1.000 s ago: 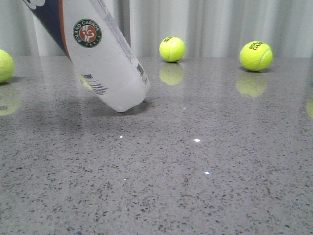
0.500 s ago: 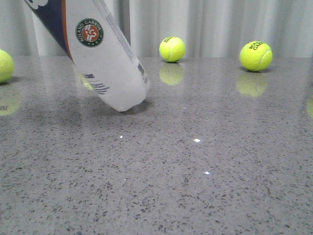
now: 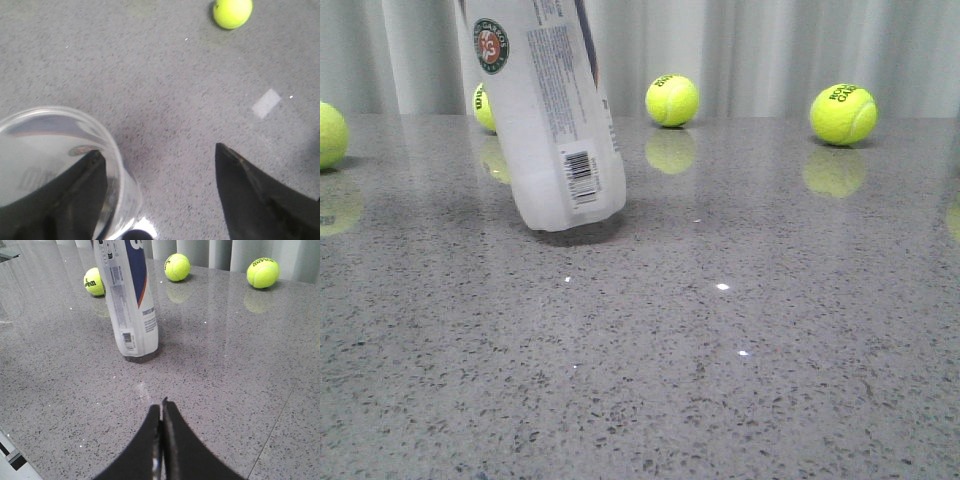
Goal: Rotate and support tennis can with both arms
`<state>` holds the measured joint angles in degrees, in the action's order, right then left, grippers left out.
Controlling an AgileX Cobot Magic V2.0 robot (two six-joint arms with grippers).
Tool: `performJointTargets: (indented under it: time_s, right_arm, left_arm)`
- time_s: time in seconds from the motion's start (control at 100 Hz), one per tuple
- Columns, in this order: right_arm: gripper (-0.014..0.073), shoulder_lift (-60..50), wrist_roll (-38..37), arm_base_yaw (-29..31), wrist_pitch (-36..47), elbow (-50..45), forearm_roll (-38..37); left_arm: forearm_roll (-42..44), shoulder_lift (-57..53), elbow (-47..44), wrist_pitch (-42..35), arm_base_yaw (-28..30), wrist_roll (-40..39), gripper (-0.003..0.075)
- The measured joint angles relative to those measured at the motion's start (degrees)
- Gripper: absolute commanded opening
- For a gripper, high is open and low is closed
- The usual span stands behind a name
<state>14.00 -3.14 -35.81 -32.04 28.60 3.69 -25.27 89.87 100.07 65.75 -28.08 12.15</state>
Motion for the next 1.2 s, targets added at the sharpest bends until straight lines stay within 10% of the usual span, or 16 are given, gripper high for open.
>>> performJointTargets:
  time_s: [0.62, 0.97, 1.2]
  right_arm:
    - [-0.0056, 0.00, 0.00, 0.00, 0.00, 0.00, 0.00]
    - [-0.0056, 0.00, 0.00, 0.00, 0.00, 0.00, 0.00]
    - [-0.0056, 0.00, 0.00, 0.00, 0.00, 0.00, 0.00]
  left_arm:
    - [-2.80, -0.08, 0.11, 0.85, -0.62, 1.98, 0.0436]
    - [-2.30, -12.76, -9.46, -14.57, -2.88, 5.98, -0.0020]
    - [-2.22, -23.05, -24.01, -25.17, -2.95, 7.47, -0.0021]
